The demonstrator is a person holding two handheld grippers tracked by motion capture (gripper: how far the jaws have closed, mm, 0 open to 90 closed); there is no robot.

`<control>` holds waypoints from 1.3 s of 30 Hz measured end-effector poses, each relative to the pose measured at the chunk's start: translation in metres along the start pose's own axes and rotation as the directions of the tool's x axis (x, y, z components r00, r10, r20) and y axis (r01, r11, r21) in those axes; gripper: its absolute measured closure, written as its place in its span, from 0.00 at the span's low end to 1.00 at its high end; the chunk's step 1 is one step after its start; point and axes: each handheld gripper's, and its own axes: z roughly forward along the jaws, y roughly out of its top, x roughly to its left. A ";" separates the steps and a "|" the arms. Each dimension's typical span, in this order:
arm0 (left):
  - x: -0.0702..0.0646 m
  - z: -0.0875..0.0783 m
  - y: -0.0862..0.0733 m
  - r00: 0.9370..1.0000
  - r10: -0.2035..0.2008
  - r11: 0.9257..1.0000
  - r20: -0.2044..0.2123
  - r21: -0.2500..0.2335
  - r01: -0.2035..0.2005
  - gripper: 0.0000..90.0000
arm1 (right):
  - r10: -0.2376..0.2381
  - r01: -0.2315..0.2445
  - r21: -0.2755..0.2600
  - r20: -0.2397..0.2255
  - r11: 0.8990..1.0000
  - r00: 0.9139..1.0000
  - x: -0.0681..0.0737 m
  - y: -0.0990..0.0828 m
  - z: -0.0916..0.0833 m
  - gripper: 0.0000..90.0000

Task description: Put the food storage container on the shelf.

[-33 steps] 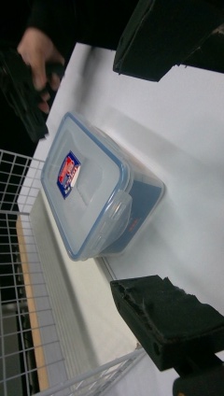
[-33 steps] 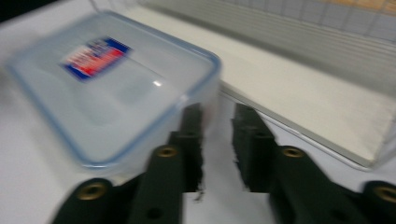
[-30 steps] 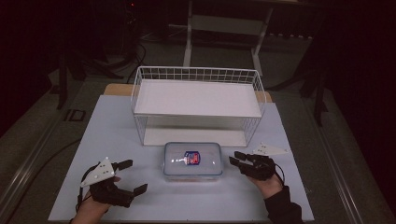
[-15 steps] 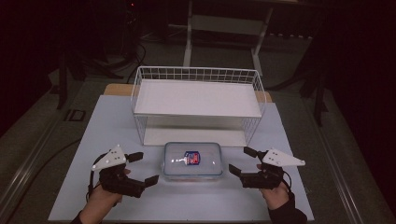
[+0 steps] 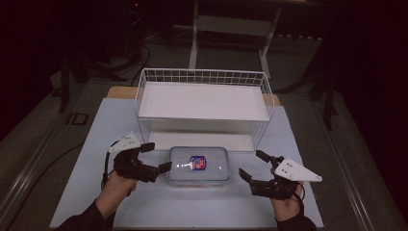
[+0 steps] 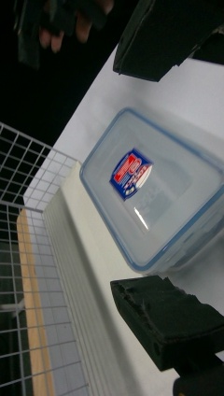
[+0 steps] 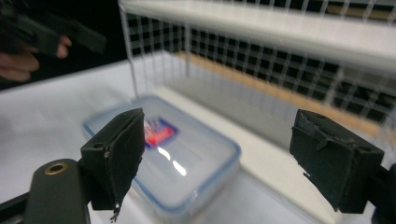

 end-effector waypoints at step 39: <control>0.071 0.057 -0.043 0.839 -0.528 0.818 0.135 0.346 0.459 0.48 | 0.067 -0.061 0.062 -0.085 0.996 0.994 0.006 -0.016 0.013 0.14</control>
